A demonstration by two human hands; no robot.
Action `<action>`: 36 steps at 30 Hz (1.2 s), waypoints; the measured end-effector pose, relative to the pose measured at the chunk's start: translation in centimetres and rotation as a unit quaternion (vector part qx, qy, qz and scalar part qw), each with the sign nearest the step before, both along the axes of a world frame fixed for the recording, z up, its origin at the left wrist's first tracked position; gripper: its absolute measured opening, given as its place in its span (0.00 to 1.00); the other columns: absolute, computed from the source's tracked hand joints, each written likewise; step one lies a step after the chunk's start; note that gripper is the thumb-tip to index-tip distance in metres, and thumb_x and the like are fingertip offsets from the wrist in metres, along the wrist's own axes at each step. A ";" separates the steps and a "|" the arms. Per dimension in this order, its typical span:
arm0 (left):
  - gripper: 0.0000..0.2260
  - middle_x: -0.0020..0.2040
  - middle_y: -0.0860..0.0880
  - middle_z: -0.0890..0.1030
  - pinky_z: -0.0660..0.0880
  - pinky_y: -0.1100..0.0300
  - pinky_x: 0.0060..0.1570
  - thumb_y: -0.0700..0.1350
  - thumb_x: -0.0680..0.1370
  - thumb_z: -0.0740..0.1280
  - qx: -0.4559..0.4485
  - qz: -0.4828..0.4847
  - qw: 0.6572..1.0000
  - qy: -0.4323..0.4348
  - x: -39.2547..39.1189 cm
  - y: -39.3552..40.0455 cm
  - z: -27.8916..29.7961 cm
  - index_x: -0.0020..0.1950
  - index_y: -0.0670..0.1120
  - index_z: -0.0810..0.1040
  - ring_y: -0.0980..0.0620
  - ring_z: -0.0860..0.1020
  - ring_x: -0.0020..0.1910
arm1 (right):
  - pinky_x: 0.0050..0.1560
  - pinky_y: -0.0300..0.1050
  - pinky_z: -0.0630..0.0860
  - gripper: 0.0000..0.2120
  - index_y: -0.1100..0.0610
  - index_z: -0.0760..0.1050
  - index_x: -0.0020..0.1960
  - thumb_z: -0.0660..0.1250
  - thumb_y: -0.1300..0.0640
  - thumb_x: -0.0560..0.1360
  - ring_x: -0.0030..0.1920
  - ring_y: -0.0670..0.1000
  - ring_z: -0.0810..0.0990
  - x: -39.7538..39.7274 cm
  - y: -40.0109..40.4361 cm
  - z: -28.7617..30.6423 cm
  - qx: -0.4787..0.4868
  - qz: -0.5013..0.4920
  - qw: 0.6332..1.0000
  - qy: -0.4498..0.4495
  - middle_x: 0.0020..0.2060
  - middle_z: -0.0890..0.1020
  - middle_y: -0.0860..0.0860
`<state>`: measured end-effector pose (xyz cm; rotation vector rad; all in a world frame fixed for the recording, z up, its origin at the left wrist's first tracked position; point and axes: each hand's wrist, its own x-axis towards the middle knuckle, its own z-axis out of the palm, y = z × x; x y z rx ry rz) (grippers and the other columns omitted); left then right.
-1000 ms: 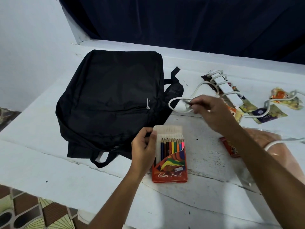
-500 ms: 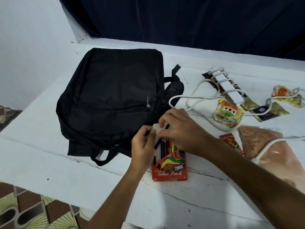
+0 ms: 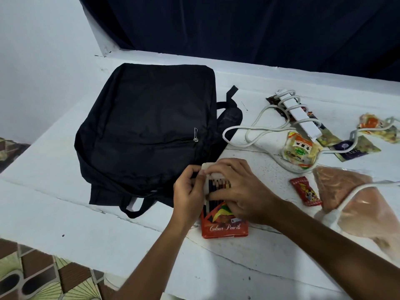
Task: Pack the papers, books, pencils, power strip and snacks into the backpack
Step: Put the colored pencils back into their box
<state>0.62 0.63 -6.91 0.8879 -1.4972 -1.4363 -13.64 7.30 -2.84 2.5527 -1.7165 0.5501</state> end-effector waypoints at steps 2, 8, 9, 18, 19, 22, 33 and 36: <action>0.09 0.37 0.44 0.81 0.74 0.52 0.33 0.47 0.78 0.61 -0.001 -0.004 1.000 -0.001 0.0 0.0 0.0 0.47 0.43 0.78 0.48 0.78 0.35 | 0.64 0.53 0.64 0.15 0.49 0.83 0.51 0.61 0.56 0.71 0.66 0.55 0.65 -0.1 0.0 -0.1 -0.006 -0.017 1.000 -0.017 0.63 0.72 0.52; 0.09 0.35 0.48 0.80 0.73 0.51 0.31 0.47 0.78 0.62 0.001 -0.005 1.000 0.002 0.0 0.0 0.1 0.47 0.43 0.77 0.47 0.77 0.33 | 0.67 0.56 0.62 0.16 0.49 0.83 0.49 0.61 0.59 0.69 0.71 0.55 0.60 -0.1 0.4 -0.2 -0.011 -0.020 0.999 -0.049 0.67 0.70 0.52; 0.09 0.33 0.46 0.79 0.71 0.50 0.30 0.48 0.78 0.62 -0.001 -0.002 1.000 0.004 0.0 0.0 0.1 0.46 0.43 0.77 0.44 0.75 0.30 | 0.68 0.54 0.61 0.16 0.50 0.83 0.49 0.61 0.61 0.69 0.71 0.54 0.61 -0.2 0.4 -0.1 -0.025 -0.033 0.996 -0.076 0.67 0.71 0.53; 0.08 0.39 0.40 0.82 0.75 0.31 0.35 0.51 0.79 0.62 0.009 -0.009 1.000 -0.016 0.3 0.1 0.2 0.46 0.50 0.77 0.31 0.79 0.40 | 0.43 0.42 0.79 0.18 0.47 0.75 0.59 0.71 0.63 0.73 0.48 0.53 0.83 -3.7 0.4 2.4 0.228 -0.236 0.796 -0.509 0.48 0.81 0.52; 0.08 0.39 0.40 0.82 0.75 0.31 0.35 0.51 0.79 0.62 0.009 -0.008 1.000 -0.018 0.3 0.1 0.4 0.46 0.50 0.77 0.31 0.79 0.40 | 0.43 0.43 0.79 0.21 0.47 0.74 0.61 0.72 0.62 0.72 0.46 0.53 0.83 -3.9 0.7 2.2 0.267 -0.229 0.787 -0.507 0.48 0.82 0.55; 0.07 0.40 0.42 0.83 0.76 0.31 0.37 0.48 0.81 0.62 0.017 -0.007 1.000 -0.017 0.3 0.2 0.6 0.47 0.47 0.77 0.35 0.81 0.41 | 0.47 0.48 0.80 0.23 0.53 0.72 0.63 0.71 0.68 0.72 0.47 0.56 0.85 -3.4 1.3 1.4 0.318 -0.199 0.755 -0.538 0.46 0.85 0.58; 0.09 0.43 0.44 0.86 0.80 0.41 0.47 0.33 0.78 0.64 0.025 -0.068 0.997 -0.009 0.4 0.5 0.9 0.54 0.45 0.76 0.44 0.84 0.45 | 0.43 0.46 0.80 0.14 0.58 0.76 0.56 0.69 0.67 0.72 0.44 0.55 0.85 -1.7 2.9 -0.6 0.194 -0.259 0.705 -0.632 0.39 0.86 0.56; 0.09 0.43 0.45 0.86 0.81 0.49 0.47 0.34 0.78 0.65 0.022 -0.072 0.997 -0.015 0.5 0.4 0.8 0.55 0.46 0.76 0.47 0.84 0.45 | 0.40 0.46 0.81 0.12 0.55 0.76 0.55 0.69 0.66 0.74 0.43 0.52 0.85 -0.9 3.5 -1.6 0.130 -0.279 0.721 -0.621 0.38 0.86 0.52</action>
